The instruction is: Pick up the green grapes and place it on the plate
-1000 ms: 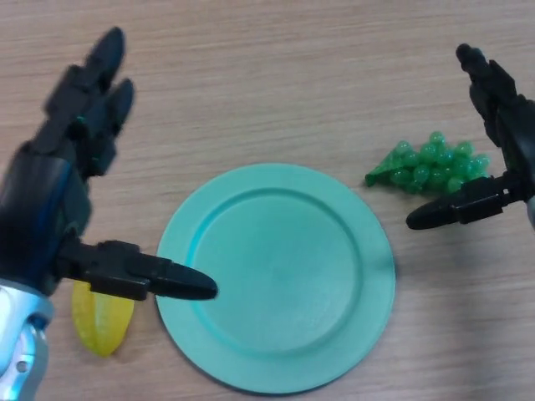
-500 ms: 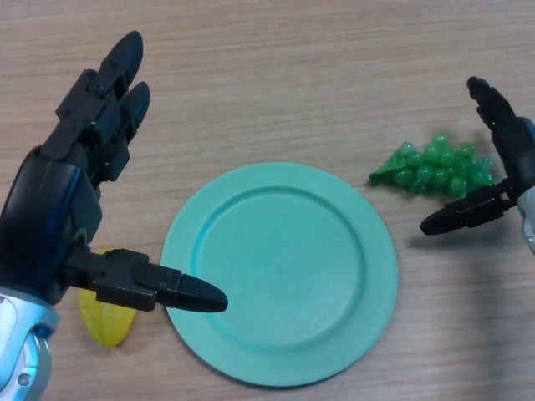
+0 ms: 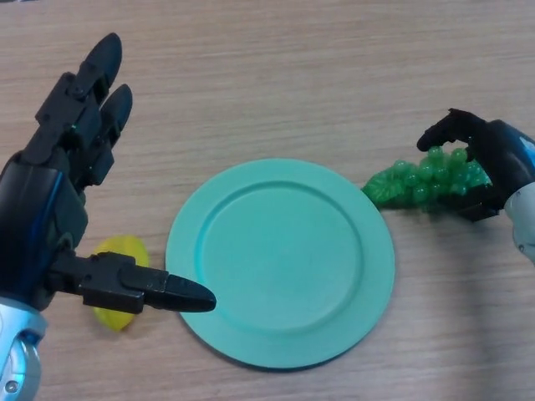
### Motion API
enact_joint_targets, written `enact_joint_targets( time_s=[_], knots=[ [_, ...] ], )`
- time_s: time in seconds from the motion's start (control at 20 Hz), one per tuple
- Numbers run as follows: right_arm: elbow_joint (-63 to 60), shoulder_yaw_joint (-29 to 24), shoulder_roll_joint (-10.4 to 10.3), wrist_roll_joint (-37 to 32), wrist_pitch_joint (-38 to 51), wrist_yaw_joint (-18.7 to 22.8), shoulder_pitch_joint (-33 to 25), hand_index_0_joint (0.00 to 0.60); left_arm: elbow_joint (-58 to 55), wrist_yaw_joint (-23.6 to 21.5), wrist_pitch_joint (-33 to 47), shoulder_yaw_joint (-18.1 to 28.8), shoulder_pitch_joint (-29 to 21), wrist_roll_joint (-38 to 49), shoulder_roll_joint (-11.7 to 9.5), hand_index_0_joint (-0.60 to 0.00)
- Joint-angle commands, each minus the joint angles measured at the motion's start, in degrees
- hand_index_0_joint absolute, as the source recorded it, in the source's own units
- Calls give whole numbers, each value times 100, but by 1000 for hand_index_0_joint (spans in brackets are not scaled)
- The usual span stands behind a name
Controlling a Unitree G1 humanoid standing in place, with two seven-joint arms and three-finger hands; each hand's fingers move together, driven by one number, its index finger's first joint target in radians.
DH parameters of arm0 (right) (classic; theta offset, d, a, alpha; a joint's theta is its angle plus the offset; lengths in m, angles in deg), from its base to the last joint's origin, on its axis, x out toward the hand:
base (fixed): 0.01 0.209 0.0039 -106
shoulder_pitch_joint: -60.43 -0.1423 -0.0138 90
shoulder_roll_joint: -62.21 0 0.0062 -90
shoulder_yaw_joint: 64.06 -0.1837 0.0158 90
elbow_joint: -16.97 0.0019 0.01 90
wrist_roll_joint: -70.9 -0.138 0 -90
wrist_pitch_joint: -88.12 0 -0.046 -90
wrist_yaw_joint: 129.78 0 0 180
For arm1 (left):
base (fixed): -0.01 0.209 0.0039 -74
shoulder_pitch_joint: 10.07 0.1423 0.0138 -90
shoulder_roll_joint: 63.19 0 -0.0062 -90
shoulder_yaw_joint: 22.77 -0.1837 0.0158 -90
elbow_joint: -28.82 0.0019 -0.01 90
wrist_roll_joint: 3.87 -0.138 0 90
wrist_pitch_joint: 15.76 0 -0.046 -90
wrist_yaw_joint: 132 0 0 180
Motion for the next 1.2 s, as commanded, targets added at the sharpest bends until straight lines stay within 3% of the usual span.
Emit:
enact_joint_targets(
  time_s=[0.05, 0.2, 0.25, 0.35, 0.45, 0.7, 1.0, 1.1, 1.15, 1.2],
  knots=[
    [954, -591, 26, -671, -23, 106, -240, 600, -309, -156, 736, 243, -67, 37, -76, 0],
    [2169, -669, -152, -1467, -723, -282, -44, 600, -344, -108, 725, 317, -18, 131, -72, 0],
    [2900, -691, -307, -1952, -1205, -469, 83, 600, -349, -97, 740, 382, -7, 182, -71, 0],
    [4141, -652, -596, -2846, -2309, -614, 228, 600, -337, -102, 758, 476, 5, 256, -70, 0],
    [5349, -370, -760, -3377, -3286, -535, 443, 600, -341, -122, 764, 517, 27, 278, -71, 0],
    [6949, 461, -969, -3031, -4142, -713, 1085, 600, -270, -138, 997, 584, 96, 269, -40, 0],
    [7833, 1363, -992, -1682, -4602, -1053, 1547, 600, -112, -127, 1160, 589, 229, 287, 1, 0],
    [7916, 1438, -992, -1535, -4582, -1108, 1562, 401, -117, -121, 1176, 600, 252, 299, 9, 0],
    [8039, 1507, -992, -1469, -4648, -1191, 1581, 251, -114, -121, 1204, 607, 271, 301, 19, 0],
    [8171, 1580, -992, -1423, -4734, -1278, 1599, 152, -105, -122, 1241, 613, 290, 299, 29, 0]
  ],
)
